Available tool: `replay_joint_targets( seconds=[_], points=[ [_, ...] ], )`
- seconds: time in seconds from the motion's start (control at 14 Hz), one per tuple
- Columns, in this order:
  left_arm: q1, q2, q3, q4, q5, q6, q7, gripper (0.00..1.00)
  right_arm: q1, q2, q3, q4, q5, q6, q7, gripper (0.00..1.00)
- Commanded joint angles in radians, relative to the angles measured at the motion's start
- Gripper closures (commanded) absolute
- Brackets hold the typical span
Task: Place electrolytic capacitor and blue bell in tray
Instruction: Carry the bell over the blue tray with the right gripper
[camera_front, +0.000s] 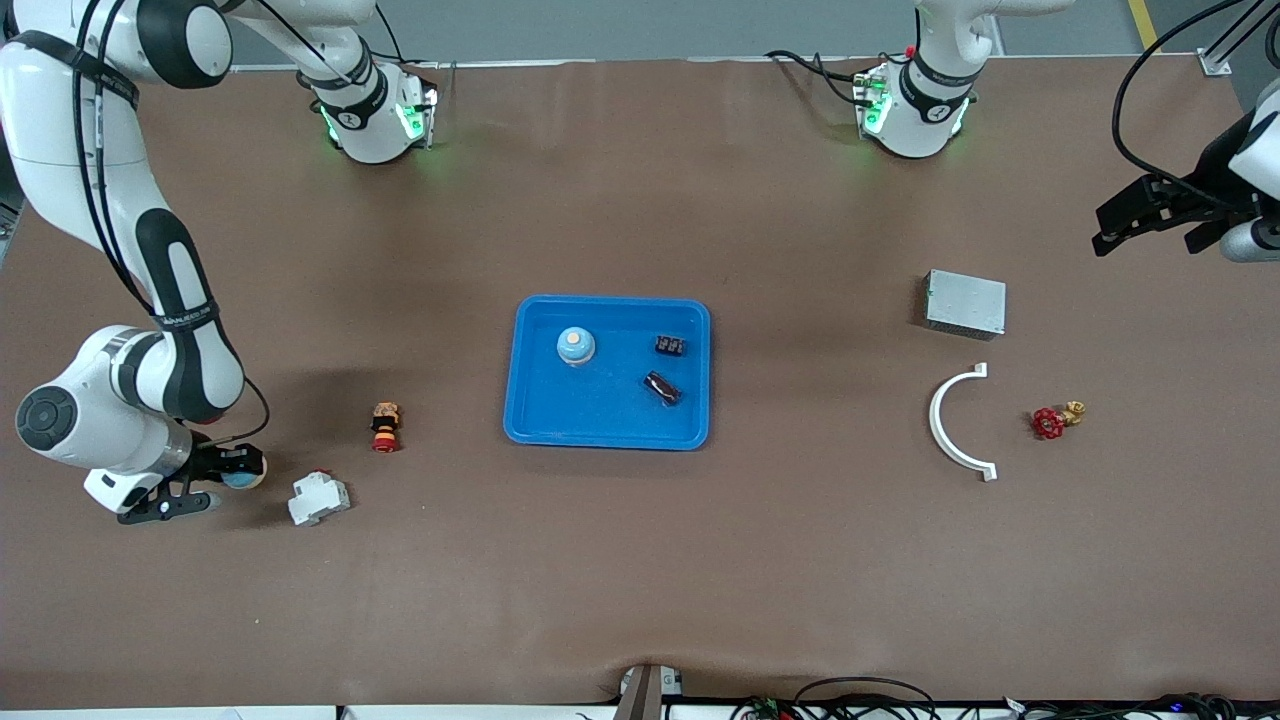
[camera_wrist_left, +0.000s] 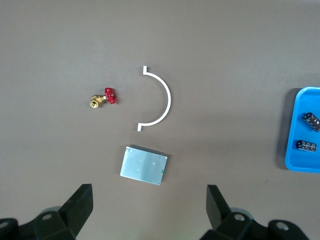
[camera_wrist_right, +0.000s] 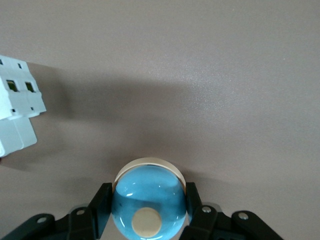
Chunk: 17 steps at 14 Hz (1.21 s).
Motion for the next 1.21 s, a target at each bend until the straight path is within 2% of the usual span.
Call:
replay_joint_targets(
  seconds=[0.0,0.29,0.57,0.79,1.14],
  points=[
    [0.007,0.007,-0.010,0.008,-0.013,-0.021,-0.001,0.00,-0.010,-0.015,0.018,0.038,0.017,-0.088,0.014,1.00],
    [0.007,0.001,-0.024,-0.003,-0.007,-0.035,-0.050,0.00,0.002,-0.101,0.034,0.052,0.017,-0.234,0.126,1.00],
    [0.008,-0.007,-0.024,0.002,0.010,-0.041,-0.032,0.00,0.068,-0.209,0.041,0.046,0.017,-0.352,0.274,1.00],
    [0.011,-0.006,-0.024,0.002,0.010,-0.041,-0.037,0.00,0.111,-0.305,0.048,-0.042,0.079,-0.345,0.376,1.00],
    [0.005,-0.006,-0.025,0.003,0.010,-0.045,-0.031,0.00,0.247,-0.434,0.048,-0.231,0.090,-0.208,0.635,1.00]
  ],
)
